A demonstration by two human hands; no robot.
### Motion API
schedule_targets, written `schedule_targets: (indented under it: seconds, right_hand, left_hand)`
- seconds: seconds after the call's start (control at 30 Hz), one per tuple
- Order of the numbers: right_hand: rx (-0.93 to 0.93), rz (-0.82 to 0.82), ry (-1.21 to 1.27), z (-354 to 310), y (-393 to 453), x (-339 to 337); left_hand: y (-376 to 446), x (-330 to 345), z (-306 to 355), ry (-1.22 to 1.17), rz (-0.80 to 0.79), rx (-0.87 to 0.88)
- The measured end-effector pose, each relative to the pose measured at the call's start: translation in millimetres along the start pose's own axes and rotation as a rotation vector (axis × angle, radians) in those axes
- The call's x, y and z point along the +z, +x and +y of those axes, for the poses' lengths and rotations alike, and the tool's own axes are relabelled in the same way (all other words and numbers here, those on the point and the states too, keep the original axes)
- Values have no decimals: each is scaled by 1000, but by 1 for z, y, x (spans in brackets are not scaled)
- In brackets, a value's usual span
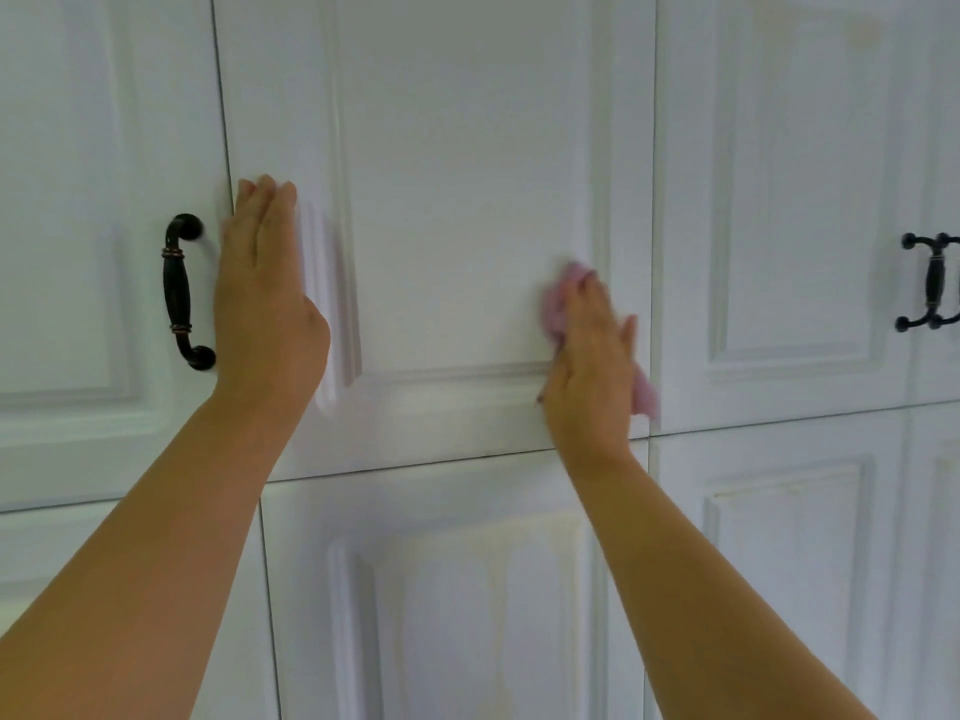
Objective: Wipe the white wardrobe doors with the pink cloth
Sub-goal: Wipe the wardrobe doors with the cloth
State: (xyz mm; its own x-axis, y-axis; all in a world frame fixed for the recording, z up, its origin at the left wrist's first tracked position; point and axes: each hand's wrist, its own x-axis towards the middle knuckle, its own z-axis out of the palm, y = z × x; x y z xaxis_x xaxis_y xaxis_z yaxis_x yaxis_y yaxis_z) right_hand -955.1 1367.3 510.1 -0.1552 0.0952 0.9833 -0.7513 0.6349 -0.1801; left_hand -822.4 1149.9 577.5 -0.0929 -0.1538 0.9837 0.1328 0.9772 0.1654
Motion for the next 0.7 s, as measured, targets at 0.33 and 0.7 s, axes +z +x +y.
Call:
schedule_targets:
  seconds: [0.33, 0.7]
  right_hand:
    - [-502, -159, 234, -112, -19, 50]
    - [154, 111, 17, 11, -16, 4]
  left_hand:
    - [2, -1, -1, 40, -51, 4]
    - [1, -1, -2, 31, -42, 47]
